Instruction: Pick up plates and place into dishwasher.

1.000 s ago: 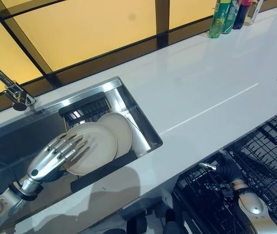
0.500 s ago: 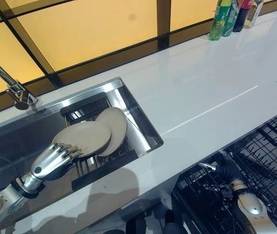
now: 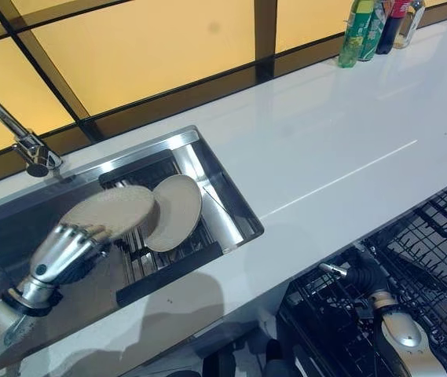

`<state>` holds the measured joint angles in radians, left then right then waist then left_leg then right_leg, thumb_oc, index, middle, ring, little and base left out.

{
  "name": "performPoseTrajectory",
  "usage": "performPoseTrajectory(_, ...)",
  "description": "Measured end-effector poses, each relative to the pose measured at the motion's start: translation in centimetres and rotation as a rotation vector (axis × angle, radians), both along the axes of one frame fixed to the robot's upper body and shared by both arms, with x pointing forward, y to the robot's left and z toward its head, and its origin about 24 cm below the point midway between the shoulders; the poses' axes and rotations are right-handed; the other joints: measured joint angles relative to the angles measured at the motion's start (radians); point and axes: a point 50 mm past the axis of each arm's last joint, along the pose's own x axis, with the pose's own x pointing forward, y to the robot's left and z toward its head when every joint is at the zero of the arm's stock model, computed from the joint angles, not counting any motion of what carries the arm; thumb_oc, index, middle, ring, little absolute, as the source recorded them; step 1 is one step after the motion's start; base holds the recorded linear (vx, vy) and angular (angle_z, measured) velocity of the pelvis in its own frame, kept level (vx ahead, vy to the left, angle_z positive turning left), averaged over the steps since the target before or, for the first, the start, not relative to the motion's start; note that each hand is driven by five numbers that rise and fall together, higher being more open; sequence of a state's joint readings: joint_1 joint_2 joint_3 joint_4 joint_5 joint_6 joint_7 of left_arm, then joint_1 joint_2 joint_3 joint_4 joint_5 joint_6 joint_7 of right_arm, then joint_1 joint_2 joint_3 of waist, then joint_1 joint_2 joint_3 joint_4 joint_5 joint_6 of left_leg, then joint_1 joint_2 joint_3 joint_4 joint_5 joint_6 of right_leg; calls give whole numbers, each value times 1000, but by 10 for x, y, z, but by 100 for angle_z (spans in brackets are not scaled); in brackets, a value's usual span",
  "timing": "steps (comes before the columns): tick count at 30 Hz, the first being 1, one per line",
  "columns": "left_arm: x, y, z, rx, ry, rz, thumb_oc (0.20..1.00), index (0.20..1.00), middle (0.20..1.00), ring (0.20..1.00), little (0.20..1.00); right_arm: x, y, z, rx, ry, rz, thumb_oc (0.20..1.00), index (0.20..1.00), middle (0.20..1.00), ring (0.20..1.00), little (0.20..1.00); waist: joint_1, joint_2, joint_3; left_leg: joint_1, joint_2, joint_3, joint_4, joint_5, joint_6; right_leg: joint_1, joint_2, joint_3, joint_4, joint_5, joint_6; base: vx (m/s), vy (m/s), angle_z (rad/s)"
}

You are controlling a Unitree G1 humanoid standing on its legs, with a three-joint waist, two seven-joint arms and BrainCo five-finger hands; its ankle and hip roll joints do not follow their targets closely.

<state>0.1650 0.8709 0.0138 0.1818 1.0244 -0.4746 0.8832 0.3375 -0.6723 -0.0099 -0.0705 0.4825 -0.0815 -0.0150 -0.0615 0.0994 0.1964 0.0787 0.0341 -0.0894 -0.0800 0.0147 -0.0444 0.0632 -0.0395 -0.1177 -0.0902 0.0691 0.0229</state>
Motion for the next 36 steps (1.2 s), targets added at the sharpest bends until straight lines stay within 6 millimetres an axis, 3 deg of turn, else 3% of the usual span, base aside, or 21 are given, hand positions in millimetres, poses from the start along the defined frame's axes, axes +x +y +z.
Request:
performPoseTrajectory(5, 1, 5, 18, -99, -147, 60, 200, 200, 200, 200, 200, -2, 3, -5, 26, 9, -26, 1000, 1000, 1000, 1000, 1000, 7, -12, -10, 0, 4, -3, 0, -1, -2, 0, 4, -3, 0, 0, -3, -19, -32, 1)
performPoseTrajectory(13, -2, -11, 61, -247, -346, -34, 200, 200, 200, 200, 200, -8, 3, -13, 14, 41, -80, 1000, 1000, 1000, 1000, 1000, 24, -29, -36, -1, 4, -7, -2, -1, -2, 0, 4, -5, 0, 0, -3, -44, -33, 1)
performPoseTrajectory(20, -1, -27, 79, -290, -368, -135, 200, 200, 200, 200, 200, -10, 1, -18, -48, 113, -71, 1000, 1000, 1000, 1000, 1000, 23, -38, -81, 0, 4, -8, -9, 0, -1, -2, 4, -5, 0, -2, -5, -43, -21, 1)
performPoseTrajectory(23, -2, -31, 85, -286, -365, -166, 200, 200, 200, 200, 200, -10, -3, -19, -123, 187, 7, 1000, 1000, 1000, 1000, 1000, 21, -49, -99, 1, 4, -6, -10, 0, -1, -2, 3, -5, 0, -4, -3, -11, -8, 0)
performPoseTrajectory(28, 1, -31, 98, -292, -378, -183, 200, 200, 200, 200, 200, -9, -26, -5, -294, 341, 188, 1000, 1000, 1000, 1000, 1000, 18, -71, -110, 9, 0, 3, -13, 1, 0, 2, 0, 1, 0, -10, 4, -6, -6, -1)
performPoseTrajectory(36, 1, -31, 104, -293, -385, -180, 200, 200, 200, 200, 200, -3, -37, 28, -401, 395, 425, 1000, 1000, 1000, 1000, 1000, 13, -106, -92, 33, 0, 36, -9, -2, -4, 10, 1, 25, 0, -10, 2, -37, -26, -9)
